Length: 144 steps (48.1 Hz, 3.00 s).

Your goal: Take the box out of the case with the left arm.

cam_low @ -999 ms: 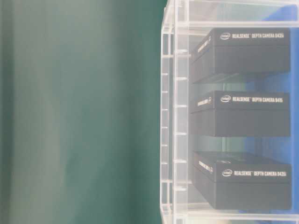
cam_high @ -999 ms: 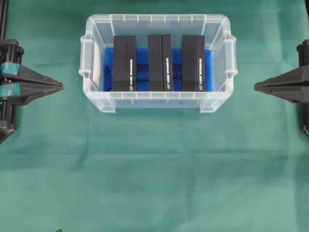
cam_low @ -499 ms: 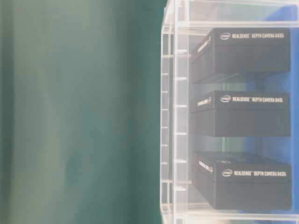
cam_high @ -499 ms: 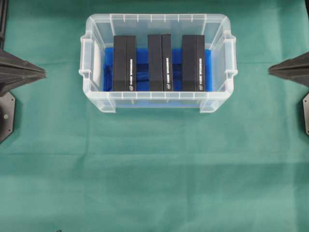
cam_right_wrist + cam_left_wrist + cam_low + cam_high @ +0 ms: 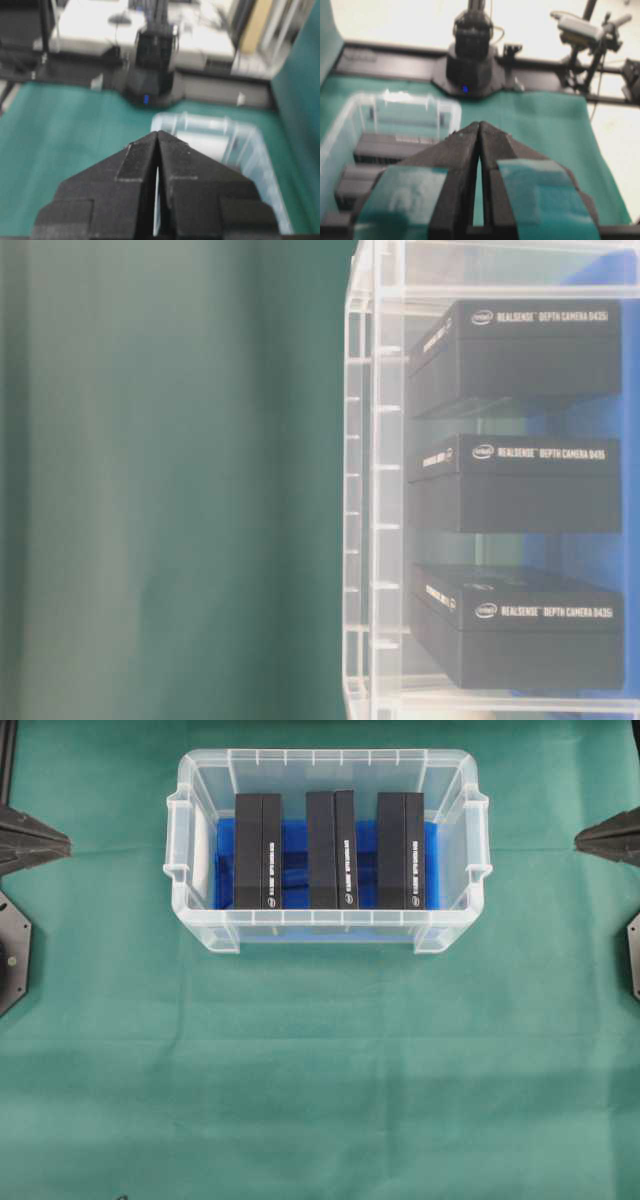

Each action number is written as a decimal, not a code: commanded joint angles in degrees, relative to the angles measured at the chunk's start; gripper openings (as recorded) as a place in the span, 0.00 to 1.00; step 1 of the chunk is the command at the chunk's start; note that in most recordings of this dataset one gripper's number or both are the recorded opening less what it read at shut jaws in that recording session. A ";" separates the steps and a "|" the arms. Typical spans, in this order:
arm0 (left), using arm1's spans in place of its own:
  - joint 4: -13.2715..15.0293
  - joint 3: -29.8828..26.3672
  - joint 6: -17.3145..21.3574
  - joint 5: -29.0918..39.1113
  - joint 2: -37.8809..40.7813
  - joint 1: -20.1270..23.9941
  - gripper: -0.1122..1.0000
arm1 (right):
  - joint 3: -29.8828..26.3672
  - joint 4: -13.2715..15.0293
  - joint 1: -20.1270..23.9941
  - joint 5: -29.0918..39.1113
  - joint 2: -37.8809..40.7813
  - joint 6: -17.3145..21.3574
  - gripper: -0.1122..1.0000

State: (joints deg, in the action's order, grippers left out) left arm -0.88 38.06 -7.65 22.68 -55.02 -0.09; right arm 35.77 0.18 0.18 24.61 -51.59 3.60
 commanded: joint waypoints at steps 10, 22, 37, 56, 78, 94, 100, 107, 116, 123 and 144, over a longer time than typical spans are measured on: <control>-0.09 -7.38 -5.10 23.47 4.04 -1.85 0.11 | -4.92 -0.09 0.09 21.97 1.41 9.14 0.10; -0.09 -11.95 -11.69 44.65 8.70 -2.55 0.11 | -9.93 0.53 0.09 47.64 5.19 9.58 0.10; -0.09 -13.62 -12.13 54.84 10.55 -2.99 0.11 | -11.51 1.32 0.09 60.56 7.21 7.56 0.10; -0.09 -14.33 -31.99 56.60 12.13 -2.90 0.11 | -11.60 1.41 0.09 60.73 7.21 7.82 0.10; -0.70 -15.03 -77.43 62.84 14.59 -2.90 0.11 | -11.51 1.41 0.09 60.91 7.82 8.00 0.10; -1.85 -14.85 -75.94 62.40 15.12 3.52 0.11 | -11.60 1.49 0.09 60.91 8.17 8.09 0.10; -1.85 -15.21 -70.40 62.49 16.00 9.84 0.11 | -11.60 1.41 0.09 60.91 8.17 8.09 0.10; -1.05 -15.64 -61.70 62.67 16.79 18.11 0.11 | -11.60 1.41 0.09 61.35 8.17 8.09 0.10; -0.18 -16.61 -56.34 65.21 18.54 25.58 0.11 | -11.60 1.41 0.09 63.02 8.09 8.09 0.10; -0.09 -16.96 -53.26 65.57 19.34 27.33 0.11 | -11.60 1.49 0.09 63.90 8.09 8.09 0.10; 0.09 -17.84 -52.91 65.83 22.06 28.13 0.11 | -11.60 2.46 0.09 64.69 7.91 8.00 0.10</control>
State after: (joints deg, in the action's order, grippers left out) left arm -0.97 21.88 -60.73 88.51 -33.31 27.77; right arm 25.58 2.46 0.18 89.12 -43.86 11.43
